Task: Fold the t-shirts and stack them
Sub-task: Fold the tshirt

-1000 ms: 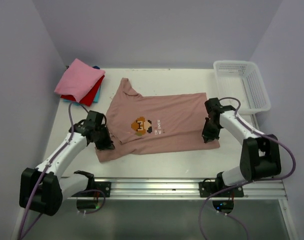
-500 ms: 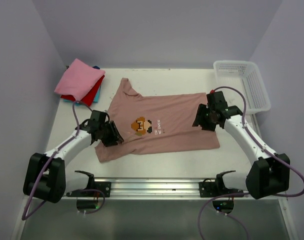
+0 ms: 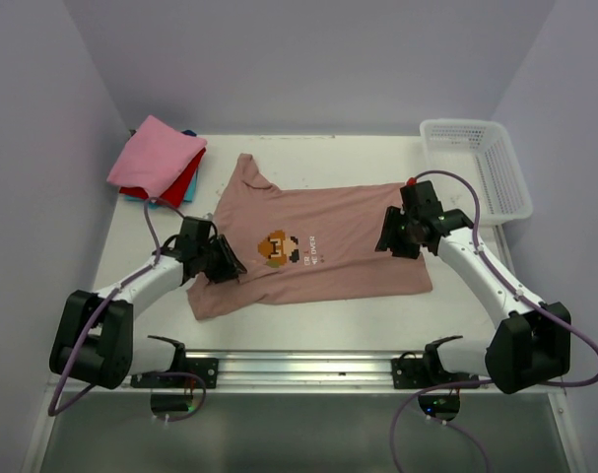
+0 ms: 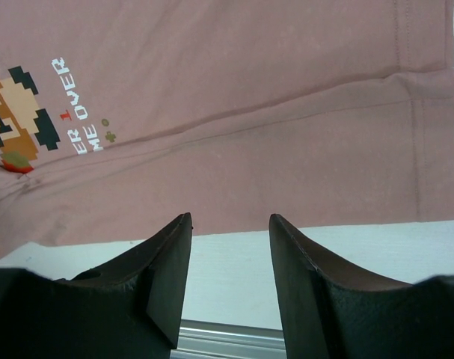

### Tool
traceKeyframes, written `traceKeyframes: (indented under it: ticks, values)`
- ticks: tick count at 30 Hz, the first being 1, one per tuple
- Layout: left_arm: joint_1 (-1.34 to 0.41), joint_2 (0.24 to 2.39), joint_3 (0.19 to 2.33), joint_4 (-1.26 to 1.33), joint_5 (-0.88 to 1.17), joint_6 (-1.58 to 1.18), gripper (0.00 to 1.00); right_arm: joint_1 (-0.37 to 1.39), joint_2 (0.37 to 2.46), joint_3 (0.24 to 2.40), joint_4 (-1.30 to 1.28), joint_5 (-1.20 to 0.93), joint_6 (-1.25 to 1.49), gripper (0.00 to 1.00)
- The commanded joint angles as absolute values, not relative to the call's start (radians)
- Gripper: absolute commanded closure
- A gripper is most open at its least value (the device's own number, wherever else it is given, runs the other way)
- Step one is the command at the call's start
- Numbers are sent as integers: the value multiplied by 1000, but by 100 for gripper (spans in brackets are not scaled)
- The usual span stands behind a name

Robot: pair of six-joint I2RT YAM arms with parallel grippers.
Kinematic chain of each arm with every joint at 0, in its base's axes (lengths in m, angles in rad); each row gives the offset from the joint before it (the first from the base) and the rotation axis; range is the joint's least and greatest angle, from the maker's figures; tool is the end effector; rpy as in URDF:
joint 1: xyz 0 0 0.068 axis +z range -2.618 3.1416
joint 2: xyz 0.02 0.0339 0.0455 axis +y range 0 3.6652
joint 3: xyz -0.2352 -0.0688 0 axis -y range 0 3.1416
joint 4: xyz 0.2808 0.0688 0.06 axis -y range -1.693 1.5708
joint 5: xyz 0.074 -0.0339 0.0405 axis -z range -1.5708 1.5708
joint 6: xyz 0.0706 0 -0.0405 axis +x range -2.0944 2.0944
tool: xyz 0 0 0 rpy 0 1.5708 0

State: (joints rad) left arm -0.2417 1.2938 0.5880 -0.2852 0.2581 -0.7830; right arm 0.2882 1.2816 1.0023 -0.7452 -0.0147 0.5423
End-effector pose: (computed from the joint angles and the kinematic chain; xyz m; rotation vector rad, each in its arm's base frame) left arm 0.2736 -0.0860 0.0842 -0.6156 2.6060 -0.6939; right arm 0.3012 0.0904 0.1956 0.3279 2.6094 0.3149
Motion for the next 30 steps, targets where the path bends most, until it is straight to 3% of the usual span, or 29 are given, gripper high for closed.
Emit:
traceKeyframes:
  ticks: [1,5,14,30]
  values:
    - [-238,1307,575,-244,279,-801,66,295,1252,1012,-747,17,546,50]
    - [-238,1283,597,-302,293,-795,65,293,1256,1009,-753,26,546,51]
    - [-238,1149,614,-431,265,-790,48,295,1269,1005,-744,32,551,51]
    - [-238,1259,543,-311,302,-815,45,295,1259,1003,-752,48,552,52]
